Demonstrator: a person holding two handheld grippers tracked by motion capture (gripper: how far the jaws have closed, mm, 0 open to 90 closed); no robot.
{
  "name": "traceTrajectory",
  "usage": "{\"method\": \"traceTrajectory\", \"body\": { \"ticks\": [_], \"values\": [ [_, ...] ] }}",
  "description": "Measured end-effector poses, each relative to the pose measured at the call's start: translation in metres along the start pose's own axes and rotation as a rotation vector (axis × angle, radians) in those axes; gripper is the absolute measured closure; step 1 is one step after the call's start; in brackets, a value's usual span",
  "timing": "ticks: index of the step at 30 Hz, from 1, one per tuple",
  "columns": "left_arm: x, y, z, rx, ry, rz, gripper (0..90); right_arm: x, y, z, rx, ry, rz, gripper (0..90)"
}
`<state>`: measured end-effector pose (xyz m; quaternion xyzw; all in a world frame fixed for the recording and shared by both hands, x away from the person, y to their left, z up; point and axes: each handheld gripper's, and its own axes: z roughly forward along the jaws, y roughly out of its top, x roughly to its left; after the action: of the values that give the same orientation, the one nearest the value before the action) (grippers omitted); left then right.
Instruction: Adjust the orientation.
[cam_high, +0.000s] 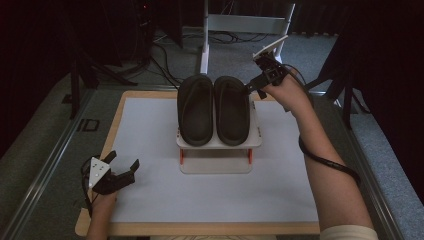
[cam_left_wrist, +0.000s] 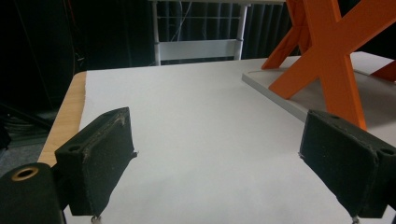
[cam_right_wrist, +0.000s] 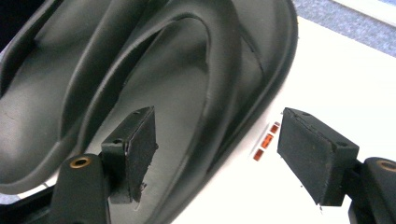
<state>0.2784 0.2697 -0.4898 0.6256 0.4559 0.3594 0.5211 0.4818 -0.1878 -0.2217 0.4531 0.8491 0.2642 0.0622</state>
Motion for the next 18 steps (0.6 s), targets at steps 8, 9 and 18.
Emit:
{"method": "traceTrajectory", "body": {
  "ticks": [8, 9, 18],
  "values": [
    [0.000, 0.000, 0.000, -0.003, 0.001, -0.002, 9.6, -0.018, -0.021, -0.005, -0.040, 0.005, 0.015, 24.5],
    [0.000, 0.000, 0.000, -0.002, 0.001, -0.002, 9.6, -0.020, -0.024, -0.006, -0.039, 0.004, 0.016, 24.1],
    [0.000, 0.000, 0.000, -0.002, 0.003, -0.001, 9.6, -0.044, -0.053, -0.001, -0.057, -0.010, 0.021, 21.3]
  ]
}}
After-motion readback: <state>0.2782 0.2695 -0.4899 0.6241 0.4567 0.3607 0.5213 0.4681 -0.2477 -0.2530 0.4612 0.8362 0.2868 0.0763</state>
